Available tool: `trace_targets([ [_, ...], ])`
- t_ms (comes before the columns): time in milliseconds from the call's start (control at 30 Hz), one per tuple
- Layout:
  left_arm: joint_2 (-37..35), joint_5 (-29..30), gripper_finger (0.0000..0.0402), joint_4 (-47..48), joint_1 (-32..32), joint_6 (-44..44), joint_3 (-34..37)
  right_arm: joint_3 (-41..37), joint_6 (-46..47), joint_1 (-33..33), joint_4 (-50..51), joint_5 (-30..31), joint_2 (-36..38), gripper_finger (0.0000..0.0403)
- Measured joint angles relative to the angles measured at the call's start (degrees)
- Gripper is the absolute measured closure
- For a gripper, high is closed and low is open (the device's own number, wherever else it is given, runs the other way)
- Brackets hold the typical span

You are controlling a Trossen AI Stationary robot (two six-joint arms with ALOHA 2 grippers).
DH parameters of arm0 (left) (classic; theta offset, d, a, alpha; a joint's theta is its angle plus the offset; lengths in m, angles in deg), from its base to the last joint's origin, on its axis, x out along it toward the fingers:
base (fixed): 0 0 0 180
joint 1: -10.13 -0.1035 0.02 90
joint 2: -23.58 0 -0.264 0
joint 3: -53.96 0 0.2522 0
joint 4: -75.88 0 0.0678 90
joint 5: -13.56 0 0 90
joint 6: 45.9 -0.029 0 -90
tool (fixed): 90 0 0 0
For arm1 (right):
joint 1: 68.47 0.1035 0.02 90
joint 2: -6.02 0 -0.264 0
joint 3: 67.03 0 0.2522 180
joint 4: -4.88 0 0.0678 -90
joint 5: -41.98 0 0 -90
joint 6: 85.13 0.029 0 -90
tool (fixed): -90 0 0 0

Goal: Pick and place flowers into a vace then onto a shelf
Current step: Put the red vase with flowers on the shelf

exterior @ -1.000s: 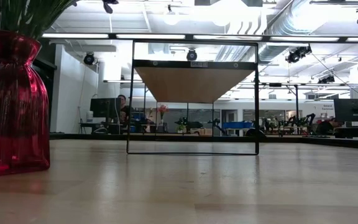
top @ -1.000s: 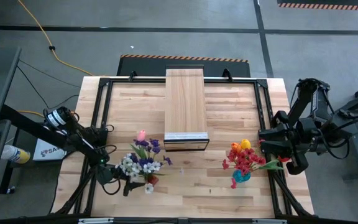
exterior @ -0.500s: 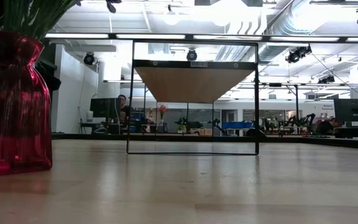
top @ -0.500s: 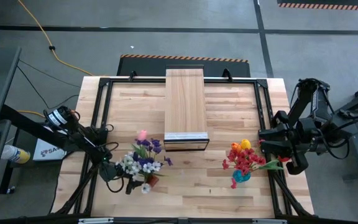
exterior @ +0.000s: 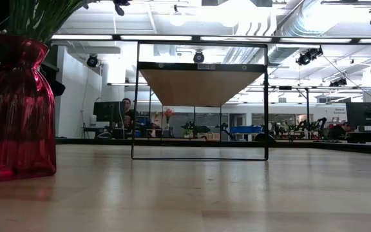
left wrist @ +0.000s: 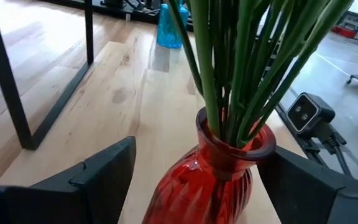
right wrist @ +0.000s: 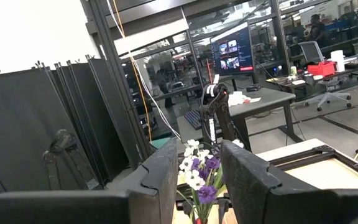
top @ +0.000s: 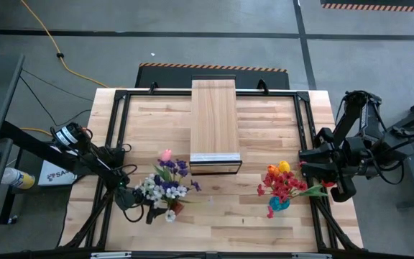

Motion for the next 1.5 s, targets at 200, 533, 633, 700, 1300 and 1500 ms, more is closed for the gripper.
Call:
trace_targets([
  [200,0.0,1.0,0.0043,1.2,0.0,0.3,0.0,0.0,0.0,0.0,0.0,0.0,0.0,0.0289],
  [533,0.0,1.2,0.0043,2.0,0.0,1.0,0.0,0.0,0.0,0.0,0.0,0.0,0.0,0.0289],
  [633,0.0,1.0,0.0043,1.5,-0.6,1.0,0.0,0.0,0.0,0.0,0.0,0.0,0.0,0.0289],
  [700,0.0,1.0,0.0043,0.6,-1.1,1.0,0.0,0.0,0.0,0.0,0.0,0.0,0.0,0.0289],
  [1300,0.0,-2.7,0.0044,-1.2,-3.0,1.1,0.0,0.0,0.0,0.0,0.7,0.0,0.0,0.0289],
  [1500,0.0,-2.6,0.0048,-1.6,-3.0,0.9,-0.1,0.0,0.0,0.0,0.7,0.0,-0.1,0.0289],
])
